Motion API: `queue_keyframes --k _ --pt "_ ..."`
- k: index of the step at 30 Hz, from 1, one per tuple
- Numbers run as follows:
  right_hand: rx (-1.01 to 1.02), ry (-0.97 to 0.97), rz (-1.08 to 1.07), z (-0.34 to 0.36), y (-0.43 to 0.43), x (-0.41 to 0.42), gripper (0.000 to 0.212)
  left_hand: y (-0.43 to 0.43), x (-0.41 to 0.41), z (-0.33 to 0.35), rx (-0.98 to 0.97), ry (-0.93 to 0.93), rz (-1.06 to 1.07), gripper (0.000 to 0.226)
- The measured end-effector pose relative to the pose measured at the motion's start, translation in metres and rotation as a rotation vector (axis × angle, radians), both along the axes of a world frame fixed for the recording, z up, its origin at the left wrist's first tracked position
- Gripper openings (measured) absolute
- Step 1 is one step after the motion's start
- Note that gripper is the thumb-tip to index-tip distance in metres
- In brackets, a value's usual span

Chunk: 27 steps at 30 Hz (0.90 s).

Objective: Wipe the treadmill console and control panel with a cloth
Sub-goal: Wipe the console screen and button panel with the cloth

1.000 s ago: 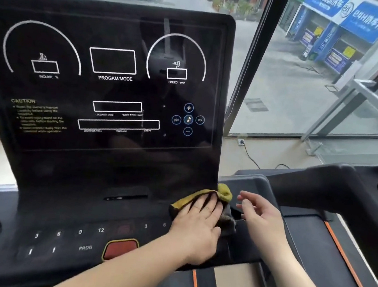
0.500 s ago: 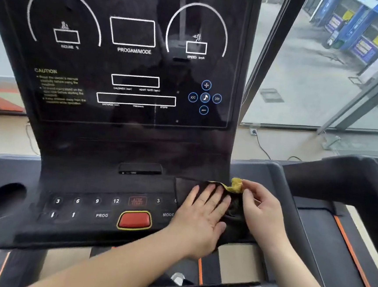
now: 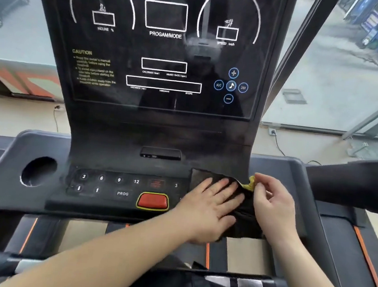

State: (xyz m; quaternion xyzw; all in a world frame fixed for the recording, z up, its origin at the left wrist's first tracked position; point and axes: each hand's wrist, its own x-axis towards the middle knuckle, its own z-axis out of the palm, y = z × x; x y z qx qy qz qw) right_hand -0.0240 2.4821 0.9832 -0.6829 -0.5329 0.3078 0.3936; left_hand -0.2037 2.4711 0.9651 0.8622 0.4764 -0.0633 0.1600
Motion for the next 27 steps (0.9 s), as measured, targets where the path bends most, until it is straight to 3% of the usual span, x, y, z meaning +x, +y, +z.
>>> queue_keyframes --k 3,6,9,13,19,27 --pt "-0.005 -0.022 0.051 0.0 -0.002 -0.003 0.026 0.018 -0.04 0.001 0.053 0.044 0.157 0.064" --pt "0.012 -0.029 0.051 0.001 -0.005 -0.006 0.027 0.002 -0.011 -0.002 0.04 0.031 0.339 0.069" --pt "0.067 -0.058 0.023 0.002 -0.004 -0.005 0.026 -0.009 0.038 -0.006 0.004 0.001 0.236 0.071" --pt "0.083 -0.092 0.077 0.007 -0.002 -0.013 0.026 0.004 0.013 -0.007 0.015 -0.023 0.038 0.065" --pt "0.181 -0.251 0.253 0.002 -0.004 -0.05 0.027 -0.001 -0.069 -0.004 -0.001 -0.002 0.158 0.061" --pt "0.179 -0.296 0.388 -0.001 -0.005 -0.124 0.026 -0.034 -0.15 -0.004 0.043 -0.043 0.278 0.059"
